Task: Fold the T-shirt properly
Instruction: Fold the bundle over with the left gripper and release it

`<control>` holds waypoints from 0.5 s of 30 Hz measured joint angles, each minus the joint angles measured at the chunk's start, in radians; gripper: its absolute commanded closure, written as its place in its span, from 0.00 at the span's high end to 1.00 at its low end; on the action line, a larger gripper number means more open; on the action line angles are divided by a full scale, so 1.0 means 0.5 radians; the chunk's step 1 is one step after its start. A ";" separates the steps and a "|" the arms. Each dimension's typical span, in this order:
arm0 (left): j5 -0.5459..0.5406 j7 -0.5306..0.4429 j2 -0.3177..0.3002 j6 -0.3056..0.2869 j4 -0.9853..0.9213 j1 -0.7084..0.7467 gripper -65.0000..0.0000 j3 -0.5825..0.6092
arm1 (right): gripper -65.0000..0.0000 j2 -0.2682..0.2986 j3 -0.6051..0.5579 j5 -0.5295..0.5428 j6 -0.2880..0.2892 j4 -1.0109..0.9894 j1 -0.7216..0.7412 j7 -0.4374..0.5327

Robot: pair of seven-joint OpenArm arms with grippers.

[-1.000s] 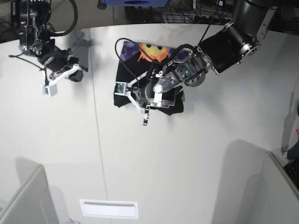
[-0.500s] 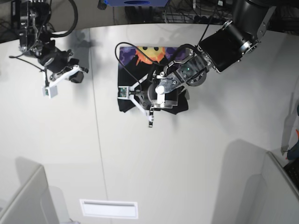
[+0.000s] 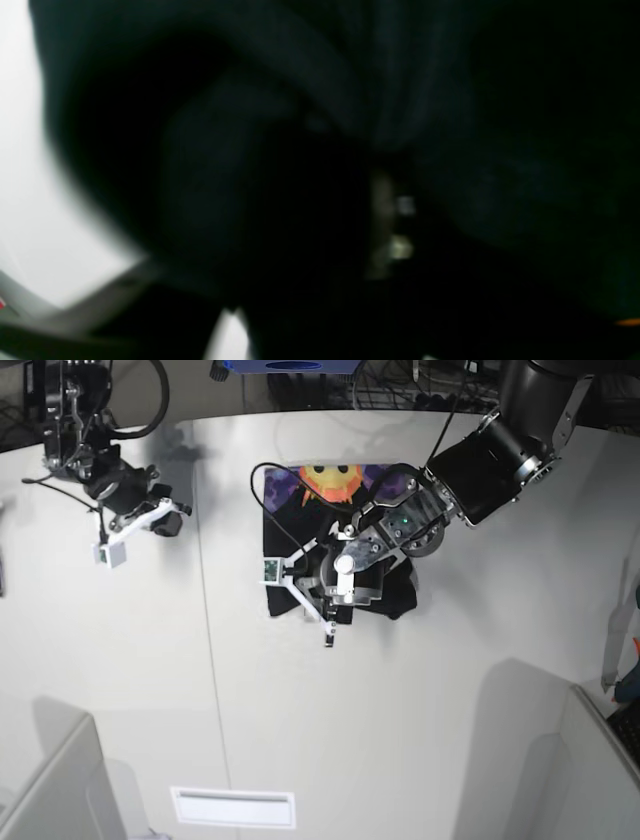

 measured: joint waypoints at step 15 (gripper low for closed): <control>-0.003 0.123 0.130 -0.008 0.891 0.397 0.00 -1.080 | 0.00 -0.019 -0.340 -0.018 0.000 0.082 0.038 0.009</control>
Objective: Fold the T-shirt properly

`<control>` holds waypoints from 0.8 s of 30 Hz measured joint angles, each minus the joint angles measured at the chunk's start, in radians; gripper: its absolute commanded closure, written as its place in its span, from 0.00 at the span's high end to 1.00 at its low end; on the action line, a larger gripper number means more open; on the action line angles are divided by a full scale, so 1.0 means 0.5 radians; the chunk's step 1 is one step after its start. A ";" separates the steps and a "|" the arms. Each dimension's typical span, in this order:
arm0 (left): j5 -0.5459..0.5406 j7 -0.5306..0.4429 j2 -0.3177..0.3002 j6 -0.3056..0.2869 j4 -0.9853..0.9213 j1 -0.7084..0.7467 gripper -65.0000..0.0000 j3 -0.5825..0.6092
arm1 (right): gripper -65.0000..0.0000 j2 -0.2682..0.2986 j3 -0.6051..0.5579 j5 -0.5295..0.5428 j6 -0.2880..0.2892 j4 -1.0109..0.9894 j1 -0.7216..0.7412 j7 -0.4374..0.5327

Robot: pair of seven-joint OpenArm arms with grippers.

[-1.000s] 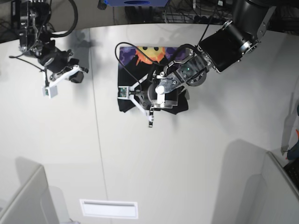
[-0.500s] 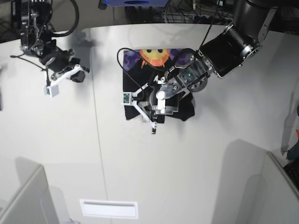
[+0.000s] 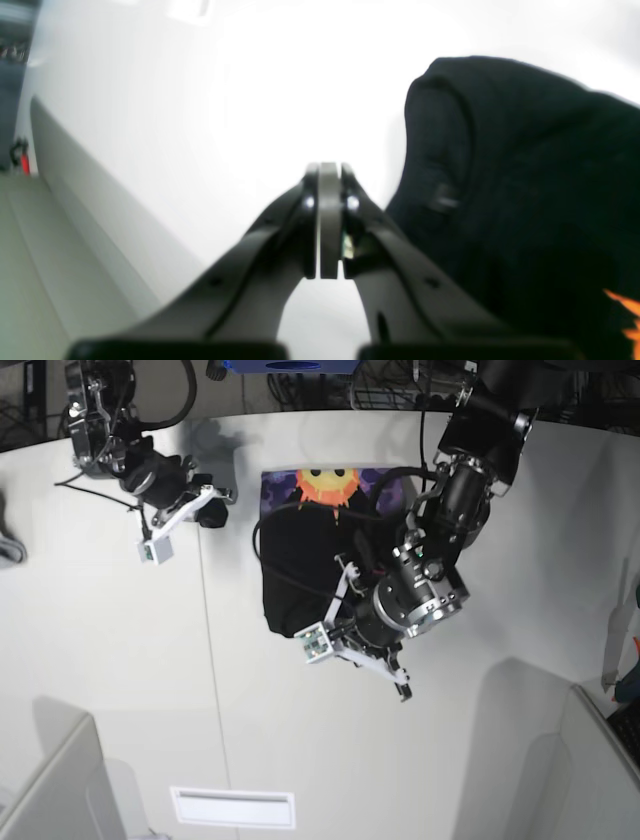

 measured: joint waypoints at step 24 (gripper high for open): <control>0.049 -2.466 -0.302 -0.011 -0.039 2.057 0.00 -1.555 | 0.00 0.156 0.199 -0.929 0.002 0.082 -1.041 1.441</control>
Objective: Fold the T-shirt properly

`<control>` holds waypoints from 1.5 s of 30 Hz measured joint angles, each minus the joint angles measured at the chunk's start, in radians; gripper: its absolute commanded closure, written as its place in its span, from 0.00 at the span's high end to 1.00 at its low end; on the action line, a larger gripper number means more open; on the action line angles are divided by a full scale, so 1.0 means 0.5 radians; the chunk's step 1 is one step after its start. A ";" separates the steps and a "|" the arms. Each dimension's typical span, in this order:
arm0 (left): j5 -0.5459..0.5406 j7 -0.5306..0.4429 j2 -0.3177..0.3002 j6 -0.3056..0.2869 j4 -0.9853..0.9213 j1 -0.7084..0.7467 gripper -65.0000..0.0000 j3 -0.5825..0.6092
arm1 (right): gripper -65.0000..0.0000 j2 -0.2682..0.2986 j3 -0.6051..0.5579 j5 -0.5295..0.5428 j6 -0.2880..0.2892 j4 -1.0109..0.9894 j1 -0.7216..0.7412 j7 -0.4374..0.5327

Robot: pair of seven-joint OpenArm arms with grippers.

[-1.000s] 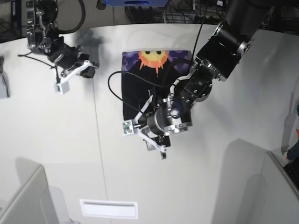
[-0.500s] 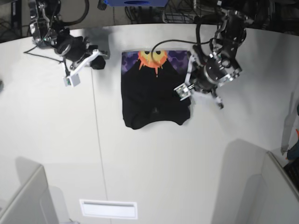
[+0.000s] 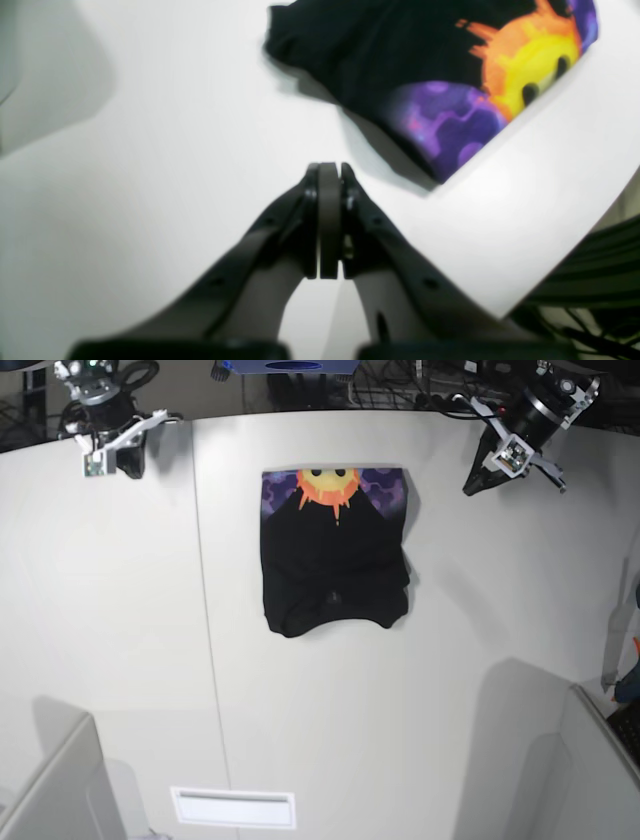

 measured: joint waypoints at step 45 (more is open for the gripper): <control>1.001 -0.691 0.230 0.830 -3.713 -0.961 0.00 0.271 | 0.00 -0.680 -1.176 -0.025 0.018 -3.790 1.117 1.022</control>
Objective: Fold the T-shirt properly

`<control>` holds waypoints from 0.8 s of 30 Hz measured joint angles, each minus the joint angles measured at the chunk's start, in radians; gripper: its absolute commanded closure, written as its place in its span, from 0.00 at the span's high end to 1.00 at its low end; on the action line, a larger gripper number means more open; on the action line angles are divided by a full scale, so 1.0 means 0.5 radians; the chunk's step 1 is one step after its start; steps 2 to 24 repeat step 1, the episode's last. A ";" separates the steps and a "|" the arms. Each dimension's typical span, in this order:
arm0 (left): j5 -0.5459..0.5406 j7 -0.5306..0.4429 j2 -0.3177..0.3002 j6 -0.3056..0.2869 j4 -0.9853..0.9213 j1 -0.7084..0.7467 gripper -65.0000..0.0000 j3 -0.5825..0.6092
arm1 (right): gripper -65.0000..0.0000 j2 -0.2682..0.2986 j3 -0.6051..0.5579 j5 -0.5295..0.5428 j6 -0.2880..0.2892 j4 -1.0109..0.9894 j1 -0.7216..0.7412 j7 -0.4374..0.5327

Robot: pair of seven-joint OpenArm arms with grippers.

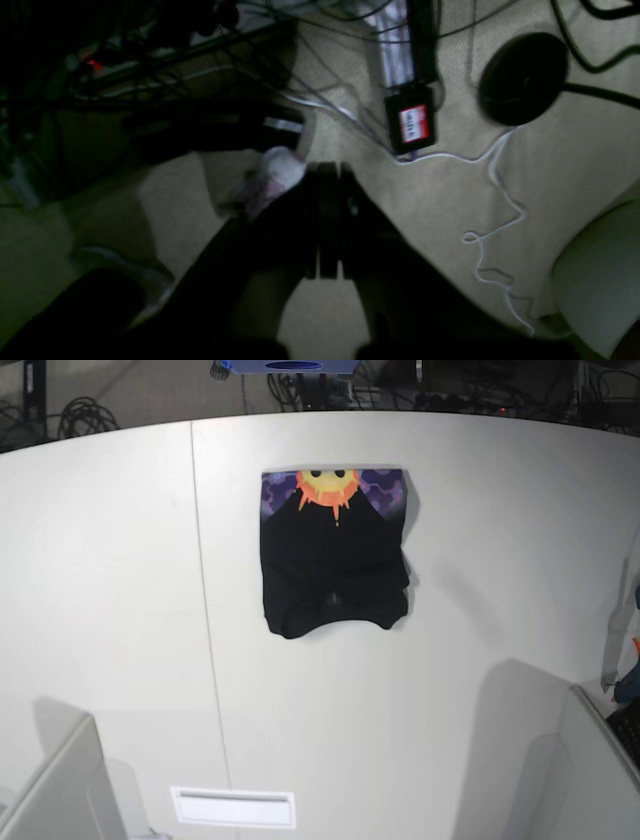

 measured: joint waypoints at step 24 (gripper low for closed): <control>-0.001 0.002 0.004 0.000 -0.014 -0.007 0.00 0.000 | 0.00 0.017 -0.001 0.000 -0.002 0.008 -0.001 -0.014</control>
